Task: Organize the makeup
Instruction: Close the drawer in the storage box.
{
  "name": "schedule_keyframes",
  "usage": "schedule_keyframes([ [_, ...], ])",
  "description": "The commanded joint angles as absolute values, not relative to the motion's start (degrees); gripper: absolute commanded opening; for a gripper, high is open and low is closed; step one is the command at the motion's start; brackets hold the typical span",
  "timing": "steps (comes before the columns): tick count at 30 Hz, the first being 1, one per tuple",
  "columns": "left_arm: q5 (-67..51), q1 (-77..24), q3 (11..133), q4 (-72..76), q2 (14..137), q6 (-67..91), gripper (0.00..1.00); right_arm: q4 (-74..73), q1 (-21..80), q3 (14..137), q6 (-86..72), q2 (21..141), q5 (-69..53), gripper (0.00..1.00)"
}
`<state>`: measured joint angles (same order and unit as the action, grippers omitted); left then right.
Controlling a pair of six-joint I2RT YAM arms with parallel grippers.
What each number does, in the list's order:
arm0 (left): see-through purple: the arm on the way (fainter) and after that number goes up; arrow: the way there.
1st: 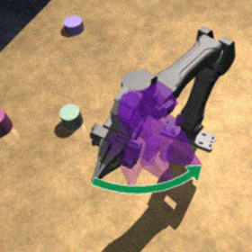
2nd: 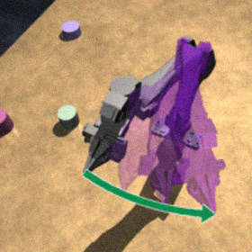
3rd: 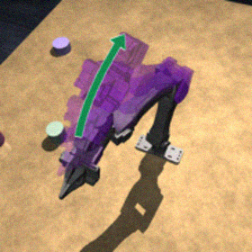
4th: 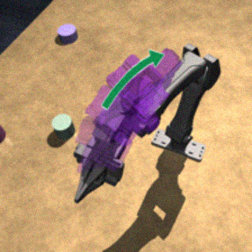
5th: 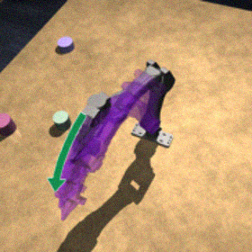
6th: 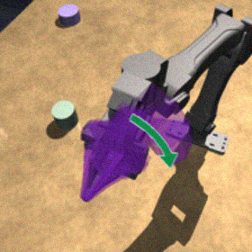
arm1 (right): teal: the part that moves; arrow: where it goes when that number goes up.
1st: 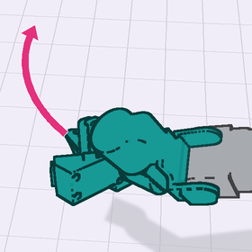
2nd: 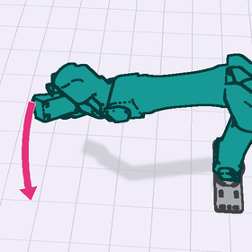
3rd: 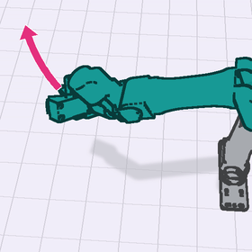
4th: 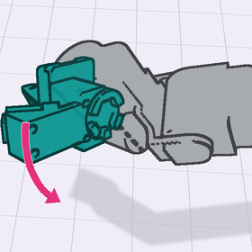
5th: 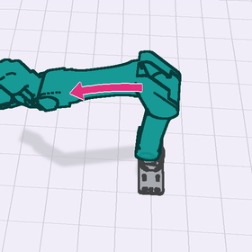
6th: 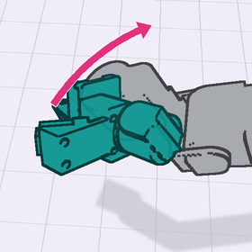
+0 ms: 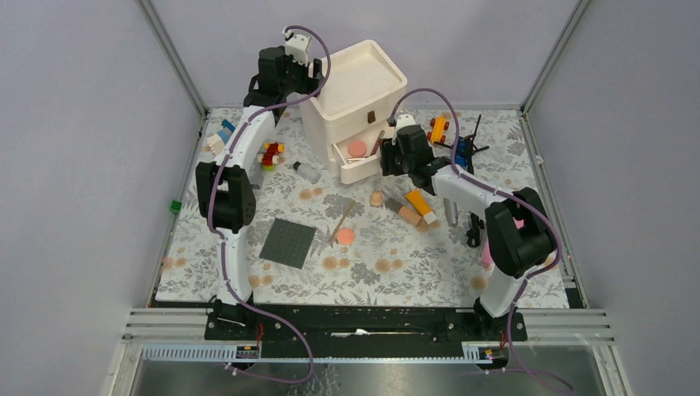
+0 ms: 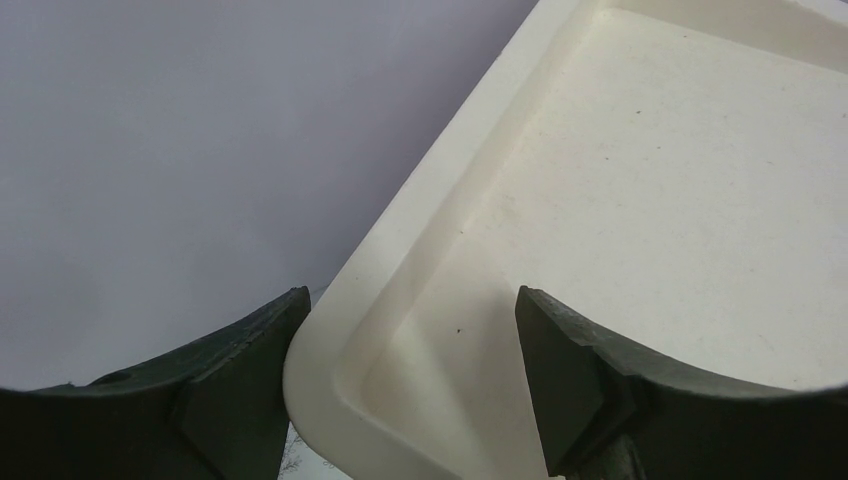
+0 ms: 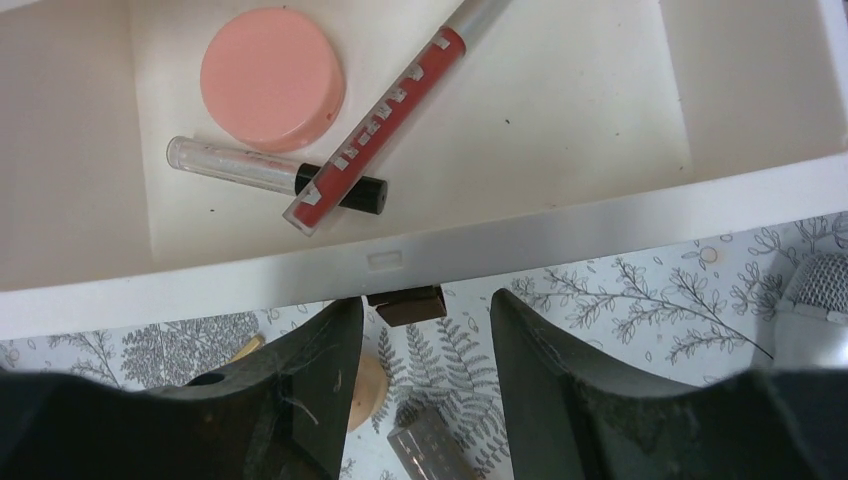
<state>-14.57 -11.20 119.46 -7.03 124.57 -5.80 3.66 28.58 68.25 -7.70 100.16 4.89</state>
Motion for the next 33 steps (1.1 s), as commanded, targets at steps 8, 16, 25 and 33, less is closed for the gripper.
schedule_keyframes([
  [8, -14.83, -12.13, 117.38, -11.99, 126.19, -7.7, 0.75, 19.0, 28.39, 78.2, -6.85, 106.96, 6.43, 0.56],
  [16, -14.76, -12.12, 117.25, -12.22, 126.34, -8.09, 0.75, 25.44, 28.39, 76.57, -0.75, 106.43, 8.27, 0.6],
  [25, -14.91, -11.98, 117.38, -12.26, 126.74, -8.24, 0.75, 29.05, 27.95, 79.84, 6.42, 108.01, 10.41, 0.6],
  [33, -15.08, -11.61, 117.25, -12.3, 126.55, -8.26, 0.75, 26.93, 26.11, 86.74, 8.15, 111.51, 14.24, 0.58],
])
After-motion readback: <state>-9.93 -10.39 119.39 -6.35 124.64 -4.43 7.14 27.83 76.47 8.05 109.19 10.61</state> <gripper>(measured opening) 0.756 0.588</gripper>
